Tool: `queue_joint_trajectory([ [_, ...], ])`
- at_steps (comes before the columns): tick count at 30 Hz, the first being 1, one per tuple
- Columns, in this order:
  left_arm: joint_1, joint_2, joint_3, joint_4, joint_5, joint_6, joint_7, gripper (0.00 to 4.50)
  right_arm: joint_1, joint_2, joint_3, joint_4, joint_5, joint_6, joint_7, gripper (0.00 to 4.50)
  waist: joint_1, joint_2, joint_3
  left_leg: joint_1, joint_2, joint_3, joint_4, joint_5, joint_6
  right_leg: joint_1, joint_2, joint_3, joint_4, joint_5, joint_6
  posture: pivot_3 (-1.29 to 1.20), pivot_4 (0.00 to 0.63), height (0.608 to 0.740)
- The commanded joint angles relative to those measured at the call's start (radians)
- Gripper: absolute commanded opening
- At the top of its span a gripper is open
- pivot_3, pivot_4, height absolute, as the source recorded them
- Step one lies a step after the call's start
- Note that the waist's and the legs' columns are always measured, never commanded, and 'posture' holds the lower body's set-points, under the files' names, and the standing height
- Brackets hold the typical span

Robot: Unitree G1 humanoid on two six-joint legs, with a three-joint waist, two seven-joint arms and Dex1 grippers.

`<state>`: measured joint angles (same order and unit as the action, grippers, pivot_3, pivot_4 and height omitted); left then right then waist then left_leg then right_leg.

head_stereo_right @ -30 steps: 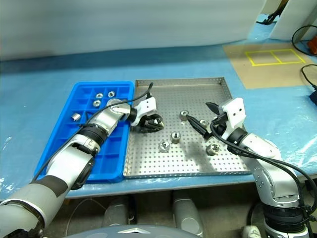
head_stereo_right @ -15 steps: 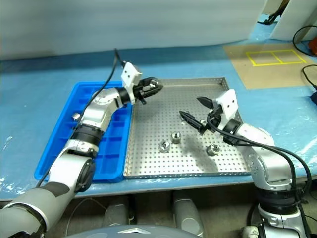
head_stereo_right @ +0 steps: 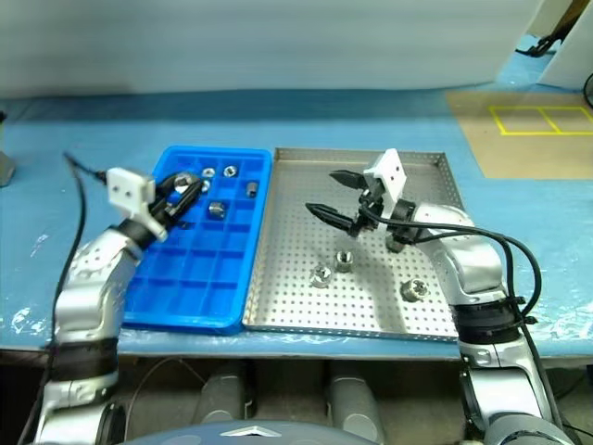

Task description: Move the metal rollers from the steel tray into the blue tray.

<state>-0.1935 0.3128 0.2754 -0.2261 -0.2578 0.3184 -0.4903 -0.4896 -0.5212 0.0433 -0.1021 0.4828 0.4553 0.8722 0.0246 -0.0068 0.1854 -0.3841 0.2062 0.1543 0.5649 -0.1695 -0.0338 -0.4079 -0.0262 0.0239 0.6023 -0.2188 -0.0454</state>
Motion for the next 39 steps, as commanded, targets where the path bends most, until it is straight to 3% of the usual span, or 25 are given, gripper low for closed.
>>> queue_joint_trajectory([
  [1,0.080,0.016,0.059,-0.132,-0.043,-0.005,0.031,1.72,-0.048,0.013,0.015,0.022,-0.008,-0.029,0.044,4.50,0.017,-0.001,0.000,0.000,0.000,0.000,-0.001,0.000,0.000,0.000,0.000,0.000,0.000,0.000,0.000,-0.01,0.150,0.740],
  [6,0.139,0.016,0.062,-0.128,-0.042,-0.009,0.074,1.72,-0.088,0.030,0.033,0.072,-0.029,-0.044,0.081,4.50,0.035,-0.001,0.000,0.000,0.000,0.000,-0.001,0.000,-0.001,-0.001,-0.001,-0.001,0.000,0.000,0.000,0.01,0.150,0.740],
  [9,0.189,0.027,0.035,-0.109,0.033,-0.027,0.120,1.72,-0.093,0.034,0.030,0.075,-0.034,-0.045,0.086,4.50,0.041,-0.001,0.000,0.000,0.000,0.000,-0.001,0.001,-0.001,-0.001,-0.001,0.000,0.001,0.000,0.001,0.00,0.150,0.740],
  [15,0.287,-0.027,0.033,-0.103,0.028,-0.050,0.162,1.72,-0.097,0.032,0.025,0.079,-0.042,-0.038,0.094,4.50,0.042,-0.001,0.000,-0.002,0.000,0.001,-0.003,0.001,-0.002,-0.005,0.000,0.001,0.001,-0.001,0.001,0.00,0.150,0.740],
  [26,0.310,-0.021,0.034,-0.008,0.062,-0.066,0.199,1.72,-0.097,0.033,0.025,0.075,-0.046,-0.038,0.096,4.50,0.043,0.001,-0.001,0.000,0.000,0.001,-0.003,0.002,-0.003,-0.005,0.000,0.002,0.003,-0.001,0.001,0.00,0.150,0.740],
  [34,0.268,0.004,-0.006,0.016,0.010,-0.098,0.109,4.28,-0.091,0.028,0.020,0.063,-0.050,-0.038,0.087,4.50,0.037,0.002,-0.002,0.003,0.000,0.001,-0.004,0.003,-0.004,-0.005,0.001,0.002,0.006,-0.004,0.006,-0.03,0.150,0.740],
  [39,0.201,0.011,-0.038,0.032,-0.049,-0.088,0.037,4.28,-0.070,0.016,0.001,0.032,-0.049,-0.028,0.061,4.50,0.044,0.002,-0.002,0.003,0.000,0.001,-0.004,0.003,-0.005,-0.005,0.001,0.003,0.006,-0.002,0.003,-0.09,0.150,0.740],
])
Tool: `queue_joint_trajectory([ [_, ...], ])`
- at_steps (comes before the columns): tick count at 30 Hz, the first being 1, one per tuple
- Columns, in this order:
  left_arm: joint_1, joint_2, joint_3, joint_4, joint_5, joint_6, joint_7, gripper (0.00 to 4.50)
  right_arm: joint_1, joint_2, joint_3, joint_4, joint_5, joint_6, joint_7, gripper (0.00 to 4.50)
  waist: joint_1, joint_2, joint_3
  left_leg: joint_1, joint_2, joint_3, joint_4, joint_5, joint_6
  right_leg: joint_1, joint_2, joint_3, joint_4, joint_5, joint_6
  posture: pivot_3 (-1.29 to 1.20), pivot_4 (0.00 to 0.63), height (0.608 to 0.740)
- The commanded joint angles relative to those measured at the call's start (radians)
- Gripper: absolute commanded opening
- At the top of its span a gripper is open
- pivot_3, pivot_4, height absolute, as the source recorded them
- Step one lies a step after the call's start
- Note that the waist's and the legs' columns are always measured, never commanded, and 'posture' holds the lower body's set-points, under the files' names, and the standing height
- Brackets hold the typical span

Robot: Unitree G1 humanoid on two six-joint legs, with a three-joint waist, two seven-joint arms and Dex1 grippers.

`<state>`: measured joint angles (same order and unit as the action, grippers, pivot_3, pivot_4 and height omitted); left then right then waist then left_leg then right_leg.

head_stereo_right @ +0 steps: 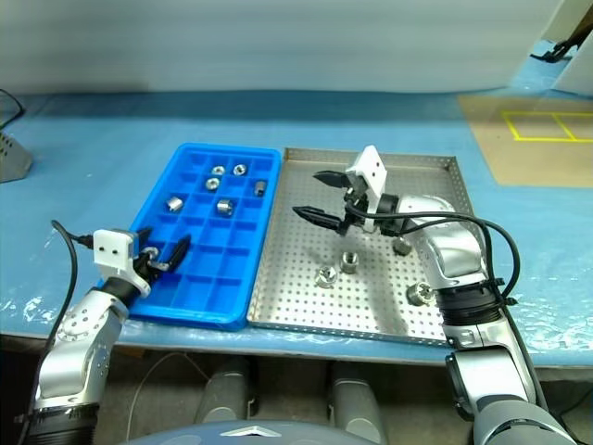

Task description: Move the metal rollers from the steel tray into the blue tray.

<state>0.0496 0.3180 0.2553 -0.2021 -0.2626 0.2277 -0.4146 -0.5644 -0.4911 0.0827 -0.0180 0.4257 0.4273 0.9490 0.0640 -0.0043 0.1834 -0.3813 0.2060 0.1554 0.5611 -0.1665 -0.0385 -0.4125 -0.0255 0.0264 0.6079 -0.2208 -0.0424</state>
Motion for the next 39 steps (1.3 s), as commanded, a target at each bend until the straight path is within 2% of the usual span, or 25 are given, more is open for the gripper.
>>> queue_joint_trajectory([
  [1,-0.063,0.010,-0.020,0.015,-0.050,0.006,-0.047,4.28,0.009,-0.018,-0.042,-0.058,0.007,0.001,-0.022,4.50,0.007,0.000,0.000,0.000,0.000,0.000,0.000,0.000,0.000,0.000,0.000,0.000,0.000,0.001,-0.002,-0.10,0.150,0.740],
  [7,-0.188,0.042,-0.065,0.046,-0.128,0.044,-0.171,4.28,0.040,-0.040,-0.065,-0.101,0.013,0.011,-0.053,4.50,0.001,-0.001,0.000,-0.001,0.000,0.001,0.002,0.001,0.001,0.002,-0.002,0.000,-0.001,0.002,-0.002,-0.16,0.150,0.740],
  [15,-0.401,0.046,-0.189,0.155,-0.195,0.073,-0.387,4.28,0.150,-0.084,-0.119,-0.267,0.047,0.096,-0.108,4.50,-0.033,-0.001,0.000,-0.001,-0.001,0.003,0.001,0.003,-0.001,0.000,0.000,0.000,-0.001,0.002,-0.002,-0.28,0.150,0.740],
  [25,-0.678,-0.030,-0.357,0.413,-0.119,0.017,-0.560,4.28,0.270,-0.157,-0.203,-0.331,0.015,0.122,-0.198,4.50,-0.077,-0.001,0.000,0.001,-0.001,0.006,0.002,0.003,-0.001,0.003,0.000,0.003,-0.001,0.002,-0.002,-0.41,0.150,0.740],
  [31,-0.732,-0.032,-0.442,0.472,-0.076,0.036,-0.656,4.28,0.326,-0.175,-0.236,-0.374,0.036,0.141,-0.216,4.50,-0.102,-0.001,0.000,0.001,-0.001,0.006,0.002,0.001,0.002,0.003,0.001,0.004,-0.002,0.002,-0.002,-0.44,0.150,0.740],
  [39,-0.709,0.053,-0.517,0.432,-0.025,0.080,-0.756,4.28,0.366,-0.185,-0.256,-0.405,0.047,0.159,-0.224,4.50,-0.108,-0.001,0.000,0.003,-0.001,0.006,0.003,0.000,0.004,0.005,0.001,0.003,-0.002,0.002,-0.002,-0.44,0.150,0.740],
])
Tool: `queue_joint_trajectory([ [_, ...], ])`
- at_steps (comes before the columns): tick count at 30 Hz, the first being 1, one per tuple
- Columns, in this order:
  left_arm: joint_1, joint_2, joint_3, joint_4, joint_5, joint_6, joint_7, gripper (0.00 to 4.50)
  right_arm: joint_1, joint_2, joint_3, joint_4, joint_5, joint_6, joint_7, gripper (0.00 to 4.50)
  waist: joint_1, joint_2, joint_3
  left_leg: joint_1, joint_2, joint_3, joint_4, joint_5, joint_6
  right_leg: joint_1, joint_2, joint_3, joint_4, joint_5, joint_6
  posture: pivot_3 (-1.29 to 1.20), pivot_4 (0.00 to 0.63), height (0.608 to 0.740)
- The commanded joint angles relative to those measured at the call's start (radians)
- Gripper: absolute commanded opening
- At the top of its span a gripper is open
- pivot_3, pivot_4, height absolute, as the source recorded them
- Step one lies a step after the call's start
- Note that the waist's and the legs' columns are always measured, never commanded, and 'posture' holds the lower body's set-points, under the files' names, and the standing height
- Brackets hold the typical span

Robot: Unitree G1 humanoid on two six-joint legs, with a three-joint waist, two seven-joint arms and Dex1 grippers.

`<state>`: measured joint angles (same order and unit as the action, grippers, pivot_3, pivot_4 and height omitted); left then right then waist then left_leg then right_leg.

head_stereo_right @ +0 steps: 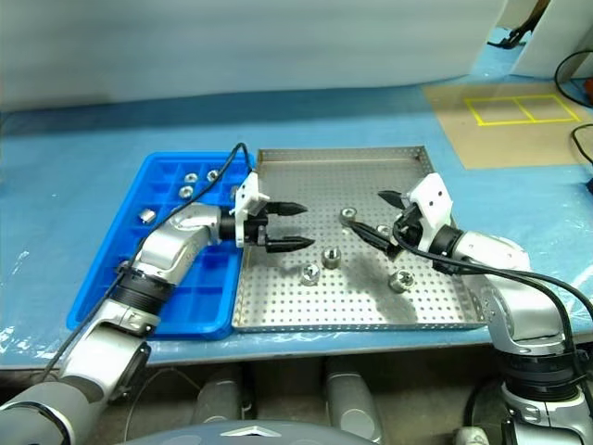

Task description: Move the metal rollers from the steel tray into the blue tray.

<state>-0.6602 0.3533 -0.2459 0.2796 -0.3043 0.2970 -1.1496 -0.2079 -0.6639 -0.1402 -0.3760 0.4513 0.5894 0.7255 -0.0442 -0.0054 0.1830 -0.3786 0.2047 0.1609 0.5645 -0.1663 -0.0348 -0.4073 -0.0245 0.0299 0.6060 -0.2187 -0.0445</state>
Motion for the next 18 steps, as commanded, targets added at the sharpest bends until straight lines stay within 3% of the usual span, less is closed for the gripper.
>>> queue_joint_trajectory([
  [1,0.005,0.022,-0.021,-0.057,0.018,0.019,-0.027,4.28,0.010,-0.013,-0.033,-0.047,0.022,-0.002,-0.001,4.50,0.001,0.000,0.000,0.000,0.000,0.000,0.000,0.000,0.000,0.001,0.000,0.000,0.000,0.000,0.000,-0.44,0.150,0.740],
  [18,-0.009,0.023,-0.136,-0.026,0.104,0.033,-0.125,4.28,-0.010,-0.008,-0.017,-0.033,0.022,0.001,-0.001,4.50,0.002,0.000,0.000,0.000,0.000,0.000,0.000,-0.001,0.001,0.001,-0.001,0.000,0.000,0.000,0.000,-0.44,0.150,0.740],
])
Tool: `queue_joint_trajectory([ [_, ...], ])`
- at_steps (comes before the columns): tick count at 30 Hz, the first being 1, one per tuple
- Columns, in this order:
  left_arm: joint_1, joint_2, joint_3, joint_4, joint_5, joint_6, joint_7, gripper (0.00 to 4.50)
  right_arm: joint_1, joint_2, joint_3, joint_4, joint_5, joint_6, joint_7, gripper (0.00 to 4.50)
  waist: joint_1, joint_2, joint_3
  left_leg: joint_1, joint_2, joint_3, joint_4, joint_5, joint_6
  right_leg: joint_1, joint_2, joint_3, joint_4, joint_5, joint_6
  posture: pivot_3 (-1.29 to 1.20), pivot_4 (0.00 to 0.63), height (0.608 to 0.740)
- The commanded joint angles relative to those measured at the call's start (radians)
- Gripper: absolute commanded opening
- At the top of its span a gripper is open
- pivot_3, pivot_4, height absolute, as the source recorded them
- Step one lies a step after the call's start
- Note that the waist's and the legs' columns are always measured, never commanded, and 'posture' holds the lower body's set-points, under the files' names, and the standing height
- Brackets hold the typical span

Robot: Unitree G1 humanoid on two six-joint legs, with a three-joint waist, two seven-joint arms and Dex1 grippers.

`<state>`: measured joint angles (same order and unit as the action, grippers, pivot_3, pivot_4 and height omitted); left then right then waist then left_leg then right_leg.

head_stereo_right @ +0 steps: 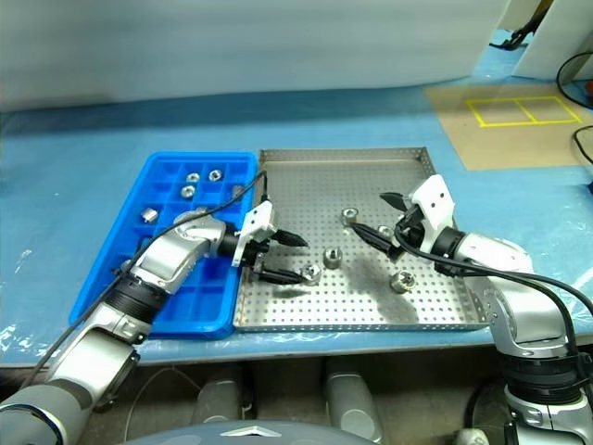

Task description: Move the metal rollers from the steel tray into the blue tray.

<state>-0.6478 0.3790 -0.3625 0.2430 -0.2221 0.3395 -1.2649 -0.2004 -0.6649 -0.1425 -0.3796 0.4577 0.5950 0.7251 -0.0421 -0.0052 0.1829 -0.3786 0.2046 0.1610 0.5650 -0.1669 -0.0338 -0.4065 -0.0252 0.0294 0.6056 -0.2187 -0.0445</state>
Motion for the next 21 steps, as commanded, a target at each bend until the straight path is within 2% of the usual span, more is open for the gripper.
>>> queue_joint_trajectory([
  [1,-0.022,-0.009,-0.021,0.020,0.024,-0.012,-0.014,4.28,-0.018,-0.006,-0.015,-0.030,0.017,-0.004,-0.002,4.50,0.000,0.000,0.000,0.000,0.000,0.000,0.000,0.000,0.000,0.000,0.000,0.000,0.000,0.000,0.000,-0.44,0.150,0.740],
  [18,-0.033,-0.086,-0.078,0.134,0.110,-0.040,-0.008,4.28,-0.016,-0.004,-0.027,-0.029,0.015,-0.012,-0.018,4.50,0.000,0.002,-0.001,0.001,0.000,0.000,0.001,0.000,0.000,0.001,0.000,0.000,0.000,0.000,0.000,-0.45,0.150,0.740],
  [21,-0.036,-0.096,-0.077,0.175,0.131,-0.050,0.009,3.62,-0.021,-0.004,-0.031,-0.026,0.015,-0.015,-0.020,4.50,0.001,0.004,-0.003,0.001,-0.001,0.000,0.001,0.000,0.001,0.002,-0.001,0.000,0.000,0.000,0.000,-0.45,0.150,0.740],
])
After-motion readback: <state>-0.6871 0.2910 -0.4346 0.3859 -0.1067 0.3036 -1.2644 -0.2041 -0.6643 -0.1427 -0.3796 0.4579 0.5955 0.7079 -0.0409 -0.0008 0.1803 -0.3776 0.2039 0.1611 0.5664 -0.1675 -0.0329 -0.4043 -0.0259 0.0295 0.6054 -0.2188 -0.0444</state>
